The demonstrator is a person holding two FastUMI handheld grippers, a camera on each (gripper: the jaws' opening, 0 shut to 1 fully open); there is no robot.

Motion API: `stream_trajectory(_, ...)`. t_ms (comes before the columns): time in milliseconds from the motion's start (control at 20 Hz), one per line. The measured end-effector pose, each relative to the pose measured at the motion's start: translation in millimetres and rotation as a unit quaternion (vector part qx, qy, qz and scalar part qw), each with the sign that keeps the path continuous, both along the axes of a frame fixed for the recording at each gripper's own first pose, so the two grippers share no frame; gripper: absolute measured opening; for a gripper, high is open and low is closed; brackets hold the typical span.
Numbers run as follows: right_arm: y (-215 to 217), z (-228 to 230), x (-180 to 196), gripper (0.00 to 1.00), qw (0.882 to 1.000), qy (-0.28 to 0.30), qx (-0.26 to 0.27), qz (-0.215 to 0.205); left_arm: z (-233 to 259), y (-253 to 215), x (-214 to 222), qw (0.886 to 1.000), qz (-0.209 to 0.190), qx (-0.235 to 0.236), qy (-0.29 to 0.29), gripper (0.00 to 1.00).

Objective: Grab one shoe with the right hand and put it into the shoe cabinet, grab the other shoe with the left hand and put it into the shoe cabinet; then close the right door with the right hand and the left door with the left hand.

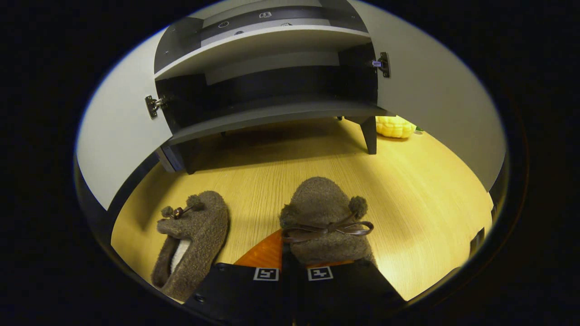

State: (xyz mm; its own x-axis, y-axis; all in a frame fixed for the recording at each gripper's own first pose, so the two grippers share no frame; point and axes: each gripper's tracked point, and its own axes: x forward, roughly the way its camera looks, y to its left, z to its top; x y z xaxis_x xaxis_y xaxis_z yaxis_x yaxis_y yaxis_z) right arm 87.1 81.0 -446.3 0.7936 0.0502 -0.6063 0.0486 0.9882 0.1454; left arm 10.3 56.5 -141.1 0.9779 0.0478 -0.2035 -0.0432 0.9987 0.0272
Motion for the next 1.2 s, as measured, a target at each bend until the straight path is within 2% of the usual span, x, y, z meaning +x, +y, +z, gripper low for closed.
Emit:
stream_trajectory(250, -6.0, 98.4, 4.7, 0.09, 0.999, -0.051, 0.011, 0.008, 4.3, -3.4, 6.4, 1.0, -0.01, -0.002, -0.002, 0.94)
stream_trajectory(500, -14.3, 212.0, 25.3, 0.08, 0.996, -0.086, 0.022, 0.01, 13.9, -13.5, 11.3, 1.0, -0.018, -0.008, -0.01, 0.94)
stream_trajectory(700, -18.7, 306.5, 55.5, 0.08, 0.991, -0.132, 0.022, 0.025, 24.5, -26.9, 13.6, 0.999, -0.029, -0.018, -0.019, 0.95)
stream_trajectory(850, -20.0, 368.9, 94.9, 0.08, 0.984, -0.172, 0.017, 0.034, 32.8, -34.1, 14.4, 0.999, -0.035, -0.018, -0.027, 0.95)
stream_trajectory(1000, -23.5, 396.6, 145.5, 0.08, 0.983, -0.179, 0.016, 0.029, 37.9, -38.9, 14.8, 0.999, -0.038, -0.017, -0.033, 0.95)
stream_trajectory(1200, -18.3, 396.0, 215.0, 0.08, 0.985, -0.168, 0.025, 0.03, 38.2, -40.5, 14.8, 0.999, -0.036, -0.024, -0.032, 0.95)
